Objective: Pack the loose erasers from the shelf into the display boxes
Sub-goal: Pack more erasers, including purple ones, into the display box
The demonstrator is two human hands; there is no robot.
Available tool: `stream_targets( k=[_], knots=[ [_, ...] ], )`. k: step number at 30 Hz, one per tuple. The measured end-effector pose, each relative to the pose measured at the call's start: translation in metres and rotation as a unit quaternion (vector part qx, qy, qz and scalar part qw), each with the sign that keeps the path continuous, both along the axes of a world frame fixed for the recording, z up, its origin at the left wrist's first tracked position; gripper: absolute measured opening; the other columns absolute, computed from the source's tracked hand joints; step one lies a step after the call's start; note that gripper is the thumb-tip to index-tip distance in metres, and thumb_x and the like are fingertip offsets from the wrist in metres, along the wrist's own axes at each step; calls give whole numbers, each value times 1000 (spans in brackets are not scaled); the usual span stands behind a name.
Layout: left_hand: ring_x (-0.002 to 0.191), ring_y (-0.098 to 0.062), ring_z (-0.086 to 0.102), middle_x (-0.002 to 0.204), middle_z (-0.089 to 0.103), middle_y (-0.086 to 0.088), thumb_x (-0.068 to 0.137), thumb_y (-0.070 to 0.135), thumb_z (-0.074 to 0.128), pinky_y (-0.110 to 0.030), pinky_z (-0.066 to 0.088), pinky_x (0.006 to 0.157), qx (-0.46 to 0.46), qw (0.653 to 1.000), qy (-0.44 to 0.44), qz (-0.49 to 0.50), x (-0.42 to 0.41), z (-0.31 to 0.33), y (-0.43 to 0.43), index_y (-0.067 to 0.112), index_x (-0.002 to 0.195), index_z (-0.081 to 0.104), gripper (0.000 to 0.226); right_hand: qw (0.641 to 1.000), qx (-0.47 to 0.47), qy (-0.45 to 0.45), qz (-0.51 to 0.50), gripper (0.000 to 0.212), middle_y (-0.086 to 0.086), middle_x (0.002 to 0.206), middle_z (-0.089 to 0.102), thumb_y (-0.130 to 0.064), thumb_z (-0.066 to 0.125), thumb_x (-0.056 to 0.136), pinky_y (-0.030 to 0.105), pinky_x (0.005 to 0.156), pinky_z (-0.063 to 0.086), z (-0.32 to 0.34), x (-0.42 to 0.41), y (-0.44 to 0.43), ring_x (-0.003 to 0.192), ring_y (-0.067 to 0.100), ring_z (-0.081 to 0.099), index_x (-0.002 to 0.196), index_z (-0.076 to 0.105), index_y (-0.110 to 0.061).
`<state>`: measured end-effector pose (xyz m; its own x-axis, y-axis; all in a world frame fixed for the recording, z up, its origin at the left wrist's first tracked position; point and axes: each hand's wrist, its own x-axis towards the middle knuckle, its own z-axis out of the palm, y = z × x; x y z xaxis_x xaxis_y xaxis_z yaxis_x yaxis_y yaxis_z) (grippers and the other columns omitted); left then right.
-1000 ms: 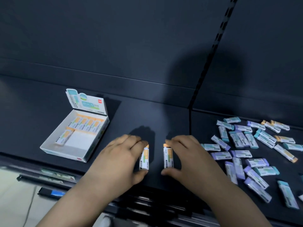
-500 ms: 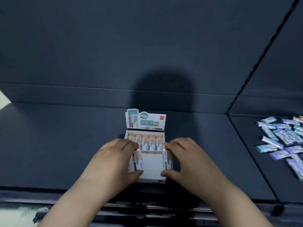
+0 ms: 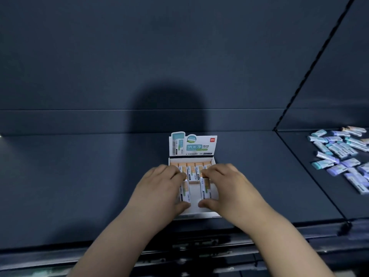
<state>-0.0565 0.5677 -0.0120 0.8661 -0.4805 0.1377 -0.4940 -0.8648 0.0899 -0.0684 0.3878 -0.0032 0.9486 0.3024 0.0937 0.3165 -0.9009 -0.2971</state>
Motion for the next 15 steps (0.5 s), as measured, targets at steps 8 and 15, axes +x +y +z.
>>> stream_targets(
  k=[8, 15],
  knots=[
    [118, -12, 37, 123, 49, 10, 79, 56, 56, -25, 23, 101, 0, 1000, 18, -23, 13, -9, -5, 28, 131, 47, 60, 999, -17, 49, 14, 65, -7, 125, 49, -46, 71, 72, 23, 101, 33, -14, 19, 13, 120, 13, 39, 129, 48, -24],
    [117, -14, 36, 116, 52, 9, 78, 56, 55, -26, 19, 101, 28, 999, 16, -23, 15, -13, -8, 29, 126, 53, 55, 994, -86, 62, 37, 59, -6, 124, 49, -51, 65, 72, 29, 97, 29, -18, 28, 18, 121, 15, 38, 124, 49, -28]
  ],
)
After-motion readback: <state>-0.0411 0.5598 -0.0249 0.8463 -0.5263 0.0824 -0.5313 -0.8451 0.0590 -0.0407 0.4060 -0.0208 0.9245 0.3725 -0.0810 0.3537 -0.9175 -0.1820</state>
